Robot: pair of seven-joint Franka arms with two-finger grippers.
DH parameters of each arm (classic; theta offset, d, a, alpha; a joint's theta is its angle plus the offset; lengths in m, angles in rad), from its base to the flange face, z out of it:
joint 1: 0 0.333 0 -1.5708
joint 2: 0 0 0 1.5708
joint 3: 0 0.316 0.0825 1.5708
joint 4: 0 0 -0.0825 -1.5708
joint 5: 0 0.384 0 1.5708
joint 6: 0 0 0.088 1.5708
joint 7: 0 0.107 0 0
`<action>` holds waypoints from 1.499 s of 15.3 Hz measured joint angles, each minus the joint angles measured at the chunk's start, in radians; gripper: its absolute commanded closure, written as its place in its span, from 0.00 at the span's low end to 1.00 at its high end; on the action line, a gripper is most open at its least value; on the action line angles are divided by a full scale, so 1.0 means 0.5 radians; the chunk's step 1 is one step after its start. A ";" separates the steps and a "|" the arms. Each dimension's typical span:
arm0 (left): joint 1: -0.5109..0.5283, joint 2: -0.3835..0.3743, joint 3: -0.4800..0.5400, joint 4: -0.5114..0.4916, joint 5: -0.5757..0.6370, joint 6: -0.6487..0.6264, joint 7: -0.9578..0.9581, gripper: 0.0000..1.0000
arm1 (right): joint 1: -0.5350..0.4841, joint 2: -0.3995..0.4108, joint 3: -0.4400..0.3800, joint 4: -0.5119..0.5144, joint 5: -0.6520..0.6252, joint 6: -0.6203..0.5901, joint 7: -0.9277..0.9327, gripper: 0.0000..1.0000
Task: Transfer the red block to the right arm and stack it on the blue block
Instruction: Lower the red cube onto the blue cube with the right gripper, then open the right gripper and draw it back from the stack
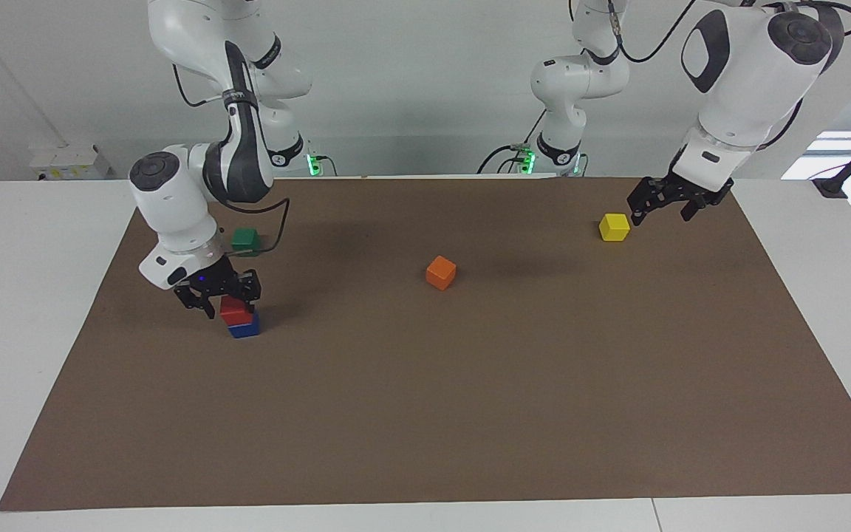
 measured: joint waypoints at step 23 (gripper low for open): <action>0.000 0.000 0.000 0.000 0.000 0.000 0.000 0.00 | -0.039 -0.490 -0.008 0.729 -0.149 -1.473 0.143 0.19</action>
